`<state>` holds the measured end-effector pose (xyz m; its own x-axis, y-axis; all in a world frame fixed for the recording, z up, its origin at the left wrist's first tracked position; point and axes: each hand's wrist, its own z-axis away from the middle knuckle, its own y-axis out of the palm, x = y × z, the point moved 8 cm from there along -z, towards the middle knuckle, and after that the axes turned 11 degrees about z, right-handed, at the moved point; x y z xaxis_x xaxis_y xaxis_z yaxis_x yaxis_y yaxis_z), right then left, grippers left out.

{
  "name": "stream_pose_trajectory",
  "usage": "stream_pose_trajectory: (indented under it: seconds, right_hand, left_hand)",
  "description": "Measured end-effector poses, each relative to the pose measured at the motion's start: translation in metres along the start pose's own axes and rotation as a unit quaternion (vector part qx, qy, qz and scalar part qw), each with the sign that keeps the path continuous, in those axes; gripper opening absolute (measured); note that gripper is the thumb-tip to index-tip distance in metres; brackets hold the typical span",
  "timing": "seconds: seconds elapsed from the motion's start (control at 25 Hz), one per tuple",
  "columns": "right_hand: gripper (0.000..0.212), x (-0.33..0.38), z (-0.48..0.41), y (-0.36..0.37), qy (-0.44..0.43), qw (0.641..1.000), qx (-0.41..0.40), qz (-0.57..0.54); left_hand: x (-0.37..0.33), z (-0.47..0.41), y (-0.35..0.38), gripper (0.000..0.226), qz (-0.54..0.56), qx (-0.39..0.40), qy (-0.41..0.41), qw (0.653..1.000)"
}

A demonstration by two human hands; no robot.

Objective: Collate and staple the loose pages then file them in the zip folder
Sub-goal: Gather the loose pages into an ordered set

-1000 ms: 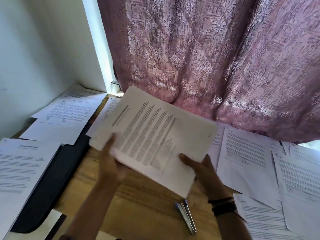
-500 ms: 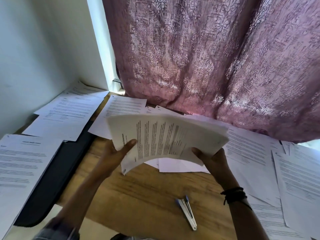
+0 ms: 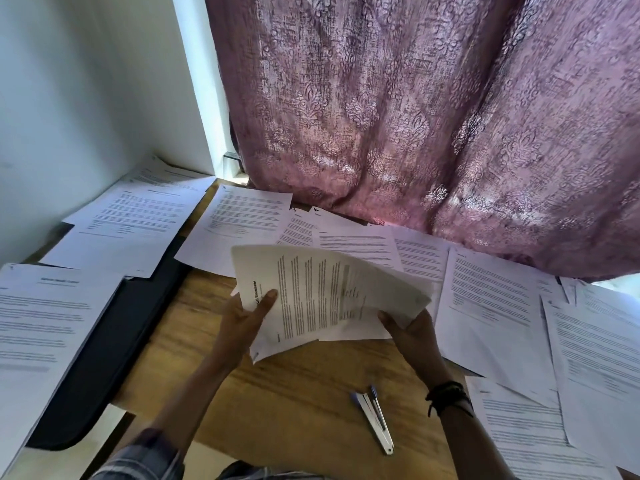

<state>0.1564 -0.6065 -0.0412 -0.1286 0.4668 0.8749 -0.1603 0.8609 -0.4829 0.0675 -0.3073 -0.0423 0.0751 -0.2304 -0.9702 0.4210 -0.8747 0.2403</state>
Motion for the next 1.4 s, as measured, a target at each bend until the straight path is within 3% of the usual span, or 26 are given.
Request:
stream_pose_trajectory:
  seconds: [0.32,0.44,0.64,0.76,0.88,1.04,1.24,1.32,1.4]
  right_hand:
    - [0.034,0.0,-0.01,0.001,-0.039,0.998,-0.028,0.029]
    - [0.037,-0.007,-0.004,0.007,-0.038,0.998,-0.028,0.037]
    - [0.038,-0.001,-0.009,0.003,-0.008,0.999,-0.033,0.03]
    - [0.039,0.003,-0.019,-0.012,0.029,0.998,-0.054,-0.001]
    - [0.045,-0.012,-0.022,-0.008,0.1,0.994,-0.015,0.038]
    - [0.044,-0.03,-0.016,0.002,0.11,0.991,0.005,0.079]
    - [0.048,-0.035,-0.001,-0.004,0.157,0.97,-0.02,0.183]
    - [0.051,-0.022,0.019,-0.014,0.16,0.95,-0.058,0.261]
    - [0.049,-0.011,0.043,-0.01,0.157,0.949,-0.037,0.272]
  left_hand:
    - [-0.019,0.002,0.005,0.013,-0.045,0.013,0.059,0.997]
    - [-0.01,0.005,0.004,0.033,-0.06,0.031,0.058,0.996]
    - [-0.015,0.001,0.001,0.017,-0.085,0.02,0.034,0.996]
    - [-0.019,-0.002,-0.006,0.012,-0.039,-0.006,-0.02,0.999]
    - [0.001,0.006,-0.017,0.018,-0.002,-0.036,-0.092,0.995]
    - [0.031,0.023,-0.023,0.022,0.011,-0.076,-0.163,0.984]
    - [0.045,0.055,-0.033,0.051,-0.037,-0.097,-0.172,0.98]
    - [0.051,0.07,-0.037,0.039,-0.067,-0.091,-0.193,0.975]
    - [0.054,0.078,-0.037,0.022,-0.062,-0.086,-0.206,0.973]
